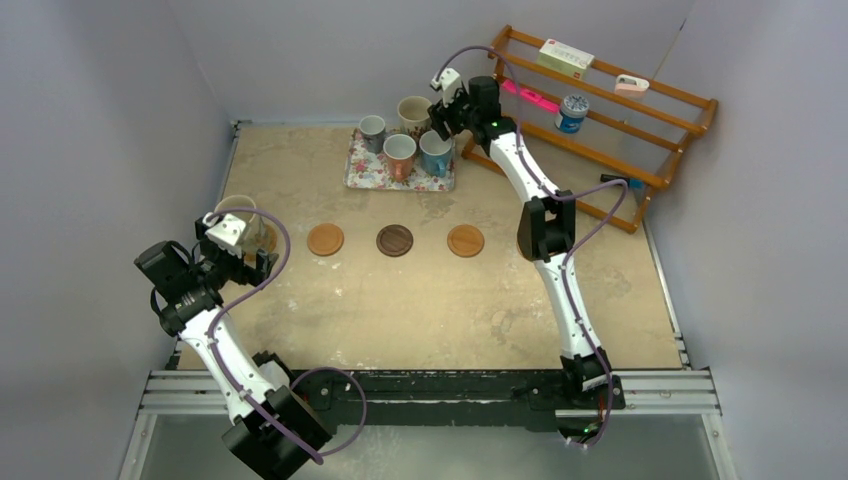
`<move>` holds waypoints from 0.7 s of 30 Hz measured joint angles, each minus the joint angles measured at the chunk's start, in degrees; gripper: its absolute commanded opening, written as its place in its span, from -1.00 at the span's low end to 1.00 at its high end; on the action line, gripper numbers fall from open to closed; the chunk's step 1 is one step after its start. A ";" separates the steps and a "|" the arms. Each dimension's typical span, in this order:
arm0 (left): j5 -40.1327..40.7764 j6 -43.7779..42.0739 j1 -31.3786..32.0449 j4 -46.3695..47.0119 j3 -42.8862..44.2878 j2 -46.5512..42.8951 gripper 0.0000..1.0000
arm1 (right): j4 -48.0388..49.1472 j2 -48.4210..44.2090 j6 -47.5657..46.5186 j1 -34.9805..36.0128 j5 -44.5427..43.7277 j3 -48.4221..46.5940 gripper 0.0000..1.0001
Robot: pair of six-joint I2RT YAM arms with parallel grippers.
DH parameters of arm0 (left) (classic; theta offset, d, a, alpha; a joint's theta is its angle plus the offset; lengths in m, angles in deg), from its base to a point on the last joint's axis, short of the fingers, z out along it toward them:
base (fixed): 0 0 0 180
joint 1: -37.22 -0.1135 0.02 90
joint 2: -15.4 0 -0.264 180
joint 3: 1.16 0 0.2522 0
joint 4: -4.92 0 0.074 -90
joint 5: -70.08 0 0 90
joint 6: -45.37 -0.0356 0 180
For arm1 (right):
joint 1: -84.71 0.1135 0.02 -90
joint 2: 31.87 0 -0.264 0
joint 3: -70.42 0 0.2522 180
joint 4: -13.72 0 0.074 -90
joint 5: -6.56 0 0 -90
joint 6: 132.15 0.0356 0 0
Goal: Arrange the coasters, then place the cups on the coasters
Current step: Pick up the cup from the tray.
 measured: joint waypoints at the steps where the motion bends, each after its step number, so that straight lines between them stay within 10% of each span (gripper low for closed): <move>1: -0.04 -0.02 0.00 0.00 0.00 0.00 1.00 | 0.02 0.04 0.00 0.00 0.20 -0.09 0.37; 21: -0.15 -0.87 0.00 0.00 0.00 0.00 1.00 | 0.83 3.37 0.92 -0.09 4.09 -4.07 -0.15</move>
